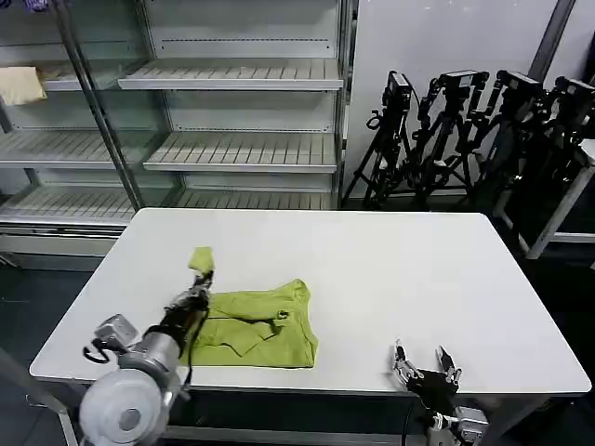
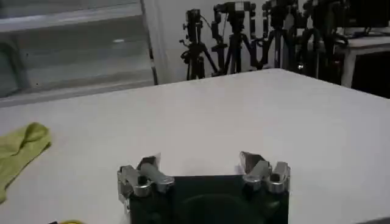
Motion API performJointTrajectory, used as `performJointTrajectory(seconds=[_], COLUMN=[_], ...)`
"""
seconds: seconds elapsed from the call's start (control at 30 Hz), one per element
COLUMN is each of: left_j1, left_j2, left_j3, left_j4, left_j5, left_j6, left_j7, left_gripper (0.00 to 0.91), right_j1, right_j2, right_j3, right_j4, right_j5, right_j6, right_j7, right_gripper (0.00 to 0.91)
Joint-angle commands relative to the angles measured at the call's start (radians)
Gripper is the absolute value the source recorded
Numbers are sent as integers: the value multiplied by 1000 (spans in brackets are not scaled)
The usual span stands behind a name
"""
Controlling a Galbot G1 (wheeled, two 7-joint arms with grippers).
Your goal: Fold and organize the clothes.
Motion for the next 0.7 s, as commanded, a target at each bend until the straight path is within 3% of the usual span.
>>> performJointTrajectory(seconds=[0.03, 0.43, 0.47, 0.5, 0.53, 0.57, 0.6, 0.7], left_j1=[-40, -65, -64, -62, -60, -57, -52, -43], left_j2=[-86, -130, -133, -134, -134, -134, -134, -141], left_j3=[249, 379, 381, 383, 384, 386, 389, 393], left_j4=[67, 170, 170, 163, 156, 143, 129, 96], left_j5=[112, 325, 334, 339, 340, 340, 339, 339], left_j6=[-7, 6, 6, 9, 9, 15, 17, 14], left_j7=[22, 32, 32, 34, 35, 36, 36, 35], left_gripper=[121, 121, 151, 191, 353, 856, 907, 907], right_j1=[-1, 0, 0, 0, 1, 1, 1, 2], right_j2=[5, 4, 4, 4, 4, 4, 2, 1], right_j3=[7, 23, 23, 23, 23, 23, 23, 22], right_j4=[-7, -17, -18, -18, -18, -18, -17, -18], right_j5=[-1, 1, 0, 1, 1, 1, 1, 1], right_j6=[2, 11, 13, 13, 13, 13, 13, 13], right_j7=[-1, -3, -4, -4, -4, -4, -4, -4], right_gripper=[907, 907, 907, 907, 907, 907, 907, 907])
